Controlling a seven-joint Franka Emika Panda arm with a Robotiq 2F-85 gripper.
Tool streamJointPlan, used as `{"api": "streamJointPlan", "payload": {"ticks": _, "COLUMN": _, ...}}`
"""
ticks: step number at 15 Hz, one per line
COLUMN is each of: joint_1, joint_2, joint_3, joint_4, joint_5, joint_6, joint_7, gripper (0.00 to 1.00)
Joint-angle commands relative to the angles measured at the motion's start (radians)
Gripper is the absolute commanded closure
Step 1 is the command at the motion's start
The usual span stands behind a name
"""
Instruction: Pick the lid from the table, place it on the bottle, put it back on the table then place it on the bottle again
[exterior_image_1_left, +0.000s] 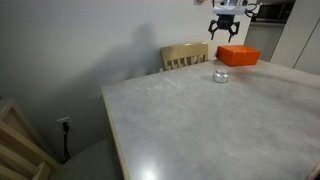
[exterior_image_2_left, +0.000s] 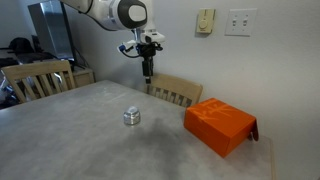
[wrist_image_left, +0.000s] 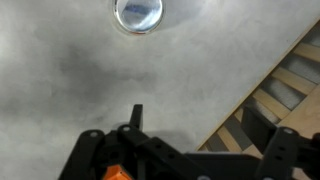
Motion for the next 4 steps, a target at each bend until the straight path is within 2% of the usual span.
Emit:
{"api": "streamJointPlan", "payload": {"ticks": 1, "joint_1": -0.004, "joint_2": 0.000, "joint_3": 0.007, "joint_4": 0.003, "joint_5": -0.007, "joint_6": 0.000, "joint_7": 0.007, "gripper": 0.00}}
{"api": "streamJointPlan", "payload": {"ticks": 4, "joint_1": -0.004, "joint_2": 0.000, "joint_3": 0.006, "joint_4": 0.003, "joint_5": -0.008, "joint_6": 0.004, "joint_7": 0.008, "gripper": 0.00}}
